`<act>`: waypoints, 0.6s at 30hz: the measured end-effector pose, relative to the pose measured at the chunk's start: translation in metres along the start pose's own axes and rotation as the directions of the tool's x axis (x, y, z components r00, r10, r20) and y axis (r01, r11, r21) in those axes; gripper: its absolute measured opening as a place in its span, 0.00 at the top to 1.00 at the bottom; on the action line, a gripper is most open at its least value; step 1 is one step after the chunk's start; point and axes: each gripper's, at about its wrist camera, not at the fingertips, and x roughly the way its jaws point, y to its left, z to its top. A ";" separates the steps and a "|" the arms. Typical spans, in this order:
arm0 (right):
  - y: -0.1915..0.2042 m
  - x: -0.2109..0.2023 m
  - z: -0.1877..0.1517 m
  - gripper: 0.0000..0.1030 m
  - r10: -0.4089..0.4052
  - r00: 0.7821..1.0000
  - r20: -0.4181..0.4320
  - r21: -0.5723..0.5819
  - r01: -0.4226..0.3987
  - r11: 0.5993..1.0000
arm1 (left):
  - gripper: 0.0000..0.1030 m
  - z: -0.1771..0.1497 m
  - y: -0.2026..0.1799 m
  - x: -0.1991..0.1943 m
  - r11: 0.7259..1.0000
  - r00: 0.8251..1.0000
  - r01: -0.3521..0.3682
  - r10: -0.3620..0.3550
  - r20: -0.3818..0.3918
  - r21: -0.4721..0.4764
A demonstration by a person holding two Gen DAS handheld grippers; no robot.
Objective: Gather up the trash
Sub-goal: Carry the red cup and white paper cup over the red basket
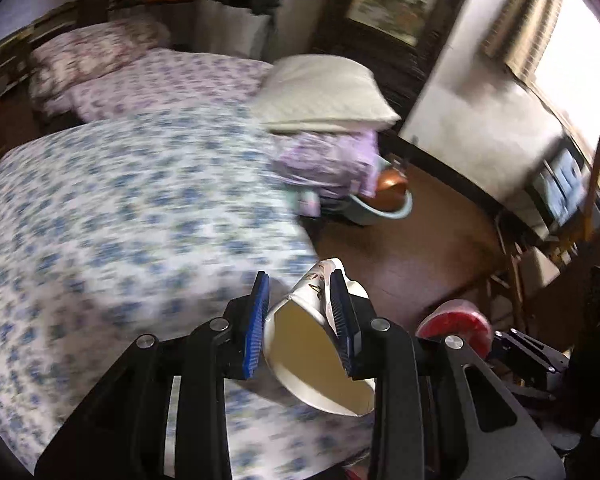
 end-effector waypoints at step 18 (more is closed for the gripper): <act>-0.205 0.085 -0.106 0.63 -0.148 0.955 -0.256 0.251 0.213 0.944 | 0.69 -0.058 -0.168 0.191 0.970 0.940 0.148 -0.078 -0.333 0.191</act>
